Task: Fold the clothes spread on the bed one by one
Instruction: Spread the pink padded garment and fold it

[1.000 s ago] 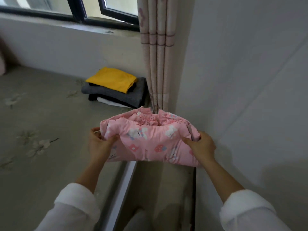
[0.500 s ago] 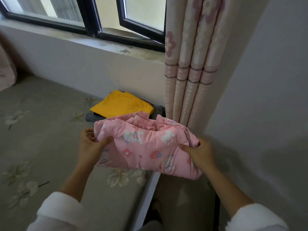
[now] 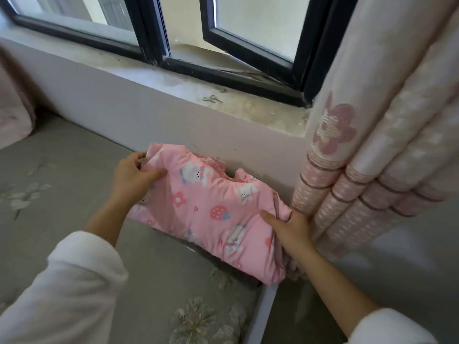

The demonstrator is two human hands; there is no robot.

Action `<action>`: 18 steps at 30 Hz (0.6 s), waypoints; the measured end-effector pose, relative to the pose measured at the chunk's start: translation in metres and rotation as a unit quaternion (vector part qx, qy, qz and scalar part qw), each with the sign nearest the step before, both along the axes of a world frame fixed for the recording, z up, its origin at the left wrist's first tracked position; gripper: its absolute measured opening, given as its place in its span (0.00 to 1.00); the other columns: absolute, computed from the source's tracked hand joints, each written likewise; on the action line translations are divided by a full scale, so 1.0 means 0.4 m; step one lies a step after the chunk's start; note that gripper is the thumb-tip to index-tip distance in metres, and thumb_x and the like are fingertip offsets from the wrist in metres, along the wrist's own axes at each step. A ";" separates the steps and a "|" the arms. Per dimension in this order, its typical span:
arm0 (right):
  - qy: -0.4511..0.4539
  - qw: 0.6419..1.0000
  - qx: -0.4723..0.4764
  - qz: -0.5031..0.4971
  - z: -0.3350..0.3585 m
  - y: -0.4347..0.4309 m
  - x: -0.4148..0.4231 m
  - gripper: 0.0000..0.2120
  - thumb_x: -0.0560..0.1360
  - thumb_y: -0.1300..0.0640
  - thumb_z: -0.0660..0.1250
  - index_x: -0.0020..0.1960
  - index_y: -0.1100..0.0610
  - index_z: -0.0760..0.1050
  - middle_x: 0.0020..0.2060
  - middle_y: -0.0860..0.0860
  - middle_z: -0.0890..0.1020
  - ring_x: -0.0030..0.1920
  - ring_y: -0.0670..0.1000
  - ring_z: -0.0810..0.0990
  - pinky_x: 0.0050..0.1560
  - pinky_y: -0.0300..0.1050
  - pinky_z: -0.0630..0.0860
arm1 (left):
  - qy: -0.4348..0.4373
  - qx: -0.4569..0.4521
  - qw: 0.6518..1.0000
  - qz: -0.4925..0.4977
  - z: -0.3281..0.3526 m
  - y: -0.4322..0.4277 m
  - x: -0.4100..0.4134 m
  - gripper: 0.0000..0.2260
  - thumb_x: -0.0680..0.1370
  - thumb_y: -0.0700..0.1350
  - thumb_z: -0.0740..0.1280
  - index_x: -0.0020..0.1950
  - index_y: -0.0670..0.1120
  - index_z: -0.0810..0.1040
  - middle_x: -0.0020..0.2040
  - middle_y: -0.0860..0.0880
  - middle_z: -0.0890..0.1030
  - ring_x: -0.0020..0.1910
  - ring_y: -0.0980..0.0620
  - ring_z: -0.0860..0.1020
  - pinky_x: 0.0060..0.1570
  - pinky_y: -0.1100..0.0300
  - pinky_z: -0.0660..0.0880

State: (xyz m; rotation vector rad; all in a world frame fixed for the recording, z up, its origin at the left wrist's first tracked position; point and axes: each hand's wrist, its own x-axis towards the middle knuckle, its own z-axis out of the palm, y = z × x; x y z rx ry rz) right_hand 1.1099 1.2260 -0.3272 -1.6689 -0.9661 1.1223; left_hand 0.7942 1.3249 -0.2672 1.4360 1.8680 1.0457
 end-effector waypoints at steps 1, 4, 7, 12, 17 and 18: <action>0.010 1.000 -0.015 -0.008 -0.015 0.037 -0.014 0.08 0.67 0.51 0.77 0.40 0.48 0.78 0.32 0.37 0.83 0.36 0.38 0.81 0.31 0.31 0.75 | 0.020 -0.009 1.000 0.006 0.000 0.043 -0.002 0.23 0.66 0.46 0.77 0.60 0.45 0.79 0.50 0.45 0.82 0.43 0.48 0.80 0.40 0.58 0.77; 0.050 0.996 -0.063 -0.039 -0.075 0.132 -0.046 0.09 0.68 0.53 0.77 0.45 0.55 0.81 0.36 0.44 0.84 0.39 0.45 0.83 0.36 0.39 0.78 | 0.094 -0.023 0.995 0.019 -0.015 0.154 -0.002 0.24 0.63 0.57 0.68 0.55 0.47 0.80 0.50 0.43 0.83 0.49 0.43 0.80 0.50 0.50 0.76; 0.059 0.988 -0.125 -0.062 -0.144 0.197 -0.067 0.19 0.70 0.53 0.75 0.56 0.60 0.78 0.46 0.51 0.83 0.47 0.53 0.82 0.46 0.47 0.79 | 0.221 -0.072 0.972 -0.033 -0.104 0.223 0.009 0.23 0.71 0.56 0.63 0.62 0.46 0.75 0.58 0.38 0.78 0.58 0.37 0.75 0.57 0.48 0.72; -0.021 0.981 -0.188 -0.053 -0.209 0.245 -0.082 0.32 0.73 0.49 0.72 0.70 0.62 0.65 0.64 0.59 0.75 0.63 0.60 0.74 0.60 0.52 0.73 | 0.303 -0.258 0.908 -0.128 -0.355 0.147 0.077 0.23 0.81 0.58 0.52 0.76 0.59 0.54 0.78 0.47 0.49 0.77 0.40 0.46 0.68 0.34 0.52; -0.365 0.924 -0.097 0.056 -0.194 0.239 -0.115 0.37 0.78 0.46 0.62 0.78 0.53 0.46 0.77 0.56 0.51 0.75 0.59 0.53 0.71 0.59 0.57 | 0.288 -0.135 0.942 -0.109 -0.388 0.152 0.112 0.23 0.81 0.55 0.53 0.76 0.60 0.54 0.79 0.48 0.45 0.77 0.42 0.40 0.68 0.32 0.44; -0.423 0.899 -0.044 0.109 -0.194 0.229 -0.130 0.34 0.79 0.44 0.58 0.78 0.48 0.45 0.78 0.52 0.47 0.76 0.56 0.47 0.72 0.59 0.52 | 0.281 -0.132 0.942 -0.128 -0.386 0.161 0.118 0.23 0.81 0.56 0.52 0.76 0.63 0.53 0.79 0.50 0.45 0.76 0.40 0.39 0.67 0.31 0.42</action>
